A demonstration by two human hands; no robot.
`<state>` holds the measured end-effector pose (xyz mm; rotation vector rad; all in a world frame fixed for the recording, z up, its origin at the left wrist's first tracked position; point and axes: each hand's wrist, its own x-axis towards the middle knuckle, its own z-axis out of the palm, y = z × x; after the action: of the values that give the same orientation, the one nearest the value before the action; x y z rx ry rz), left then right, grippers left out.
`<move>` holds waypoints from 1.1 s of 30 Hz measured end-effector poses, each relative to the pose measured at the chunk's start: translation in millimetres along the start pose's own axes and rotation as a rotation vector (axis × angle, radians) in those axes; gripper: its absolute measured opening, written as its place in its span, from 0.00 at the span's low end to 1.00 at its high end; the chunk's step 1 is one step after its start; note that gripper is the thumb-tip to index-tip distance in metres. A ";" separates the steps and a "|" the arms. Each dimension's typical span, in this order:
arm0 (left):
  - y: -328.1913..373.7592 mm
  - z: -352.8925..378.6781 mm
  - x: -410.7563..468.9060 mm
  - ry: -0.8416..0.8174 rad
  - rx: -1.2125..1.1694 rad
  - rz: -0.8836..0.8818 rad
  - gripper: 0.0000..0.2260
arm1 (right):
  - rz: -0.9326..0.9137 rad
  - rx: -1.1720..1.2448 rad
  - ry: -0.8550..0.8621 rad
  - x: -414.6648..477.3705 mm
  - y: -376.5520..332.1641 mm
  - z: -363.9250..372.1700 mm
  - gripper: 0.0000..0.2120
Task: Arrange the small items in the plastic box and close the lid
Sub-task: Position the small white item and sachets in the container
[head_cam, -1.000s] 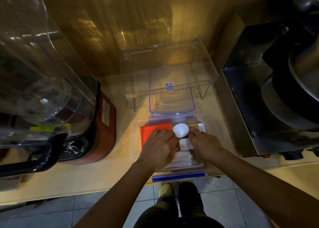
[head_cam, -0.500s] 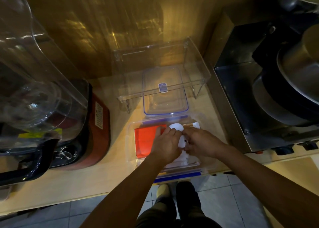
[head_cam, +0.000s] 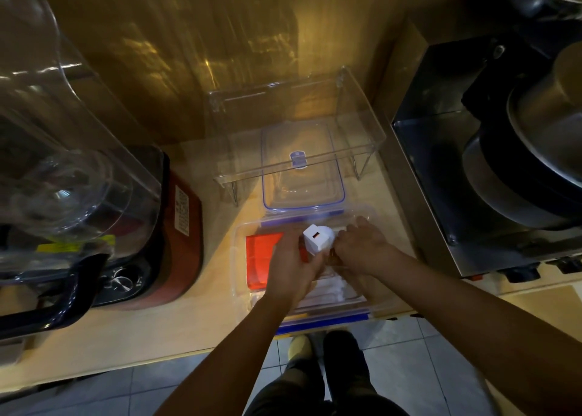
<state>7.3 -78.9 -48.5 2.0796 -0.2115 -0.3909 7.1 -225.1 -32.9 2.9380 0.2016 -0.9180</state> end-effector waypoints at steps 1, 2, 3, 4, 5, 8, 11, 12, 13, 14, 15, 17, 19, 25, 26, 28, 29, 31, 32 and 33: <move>-0.6 -0.1 0.4 -0.002 -0.006 -0.007 0.13 | -0.036 0.023 -0.046 -1.2 0.4 -3.3 0.23; -0.8 0.0 0.5 -0.001 -0.008 -0.012 0.13 | -0.061 0.010 -0.101 -4.1 1.9 -5.2 0.24; -0.8 0.2 0.4 0.002 -0.008 -0.015 0.14 | -0.076 -0.007 -0.152 -7.0 4.1 -4.9 0.23; -0.7 0.4 0.5 0.008 -0.013 -0.020 0.14 | -0.094 -0.028 -0.202 -10.1 7.1 -3.5 0.21; -0.4 0.5 0.8 0.014 -0.024 -0.027 0.14 | -0.113 -0.046 -0.245 -12.4 10.3 -1.3 0.20; -0.1 -0.3 1.9 0.018 -0.061 -0.004 0.18 | -0.107 -0.012 -0.311 -16.3 14.2 4.5 0.17; 0.5 -2.7 3.4 0.055 -0.091 0.051 0.21 | -0.015 0.190 -0.063 -15.3 11.5 0.9 0.11; 0.3 -2.8 3.7 0.087 -0.109 0.056 0.18 | 0.028 0.242 0.038 -13.6 10.2 -0.3 0.12; -0.3 -2.6 4.4 0.115 -0.125 0.048 0.17 | 0.076 0.300 0.107 -11.5 8.3 -0.1 0.13; -1.1 -2.4 5.2 0.134 -0.133 0.038 0.16 | 0.125 0.370 0.134 -9.3 6.2 1.3 0.15; -2.3 -2.2 6.3 0.142 -0.129 0.031 0.16 | 0.162 0.454 0.125 -7.7 3.2 3.5 0.17; -3.9 -2.0 8.2 0.138 -0.125 0.022 0.16 | 0.205 0.615 0.074 -3.6 -2.8 12.0 0.19; -4.5 -2.4 8.9 0.140 -0.139 0.012 0.15 | 0.248 0.664 0.078 -0.1 -6.6 19.4 0.20; -2.2 -7.7 5.2 0.192 -0.118 -0.011 0.14 | 0.279 0.559 0.251 10.6 -1.3 28.2 0.16; -1.4 -8.2 4.7 0.195 -0.112 -0.016 0.14 | 0.280 0.555 0.244 11.6 0.4 27.4 0.16; 1.0 -8.9 3.4 0.201 -0.109 -0.033 0.15 | 0.277 0.547 0.238 11.7 1.8 25.2 0.15; 2.7 -9.2 3.0 0.202 -0.114 -0.046 0.15 | 0.268 0.545 0.255 11.2 2.3 23.7 0.15; 6.8 -10.3 3.4 0.199 -0.130 -0.073 0.14 | 0.199 0.603 0.314 8.9 4.6 17.4 0.17; 9.1 -10.9 3.4 0.198 -0.142 -0.082 0.14 | 0.127 0.727 0.314 7.0 6.7 14.2 0.17; 11.4 -11.0 3.3 0.200 -0.160 -0.092 0.14 | 0.032 0.906 0.275 3.5 9.1 10.3 0.18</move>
<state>14.4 -76.8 -34.0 1.9587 0.0342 -0.2447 5.4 -234.6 -43.2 3.8701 -0.3561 -0.7164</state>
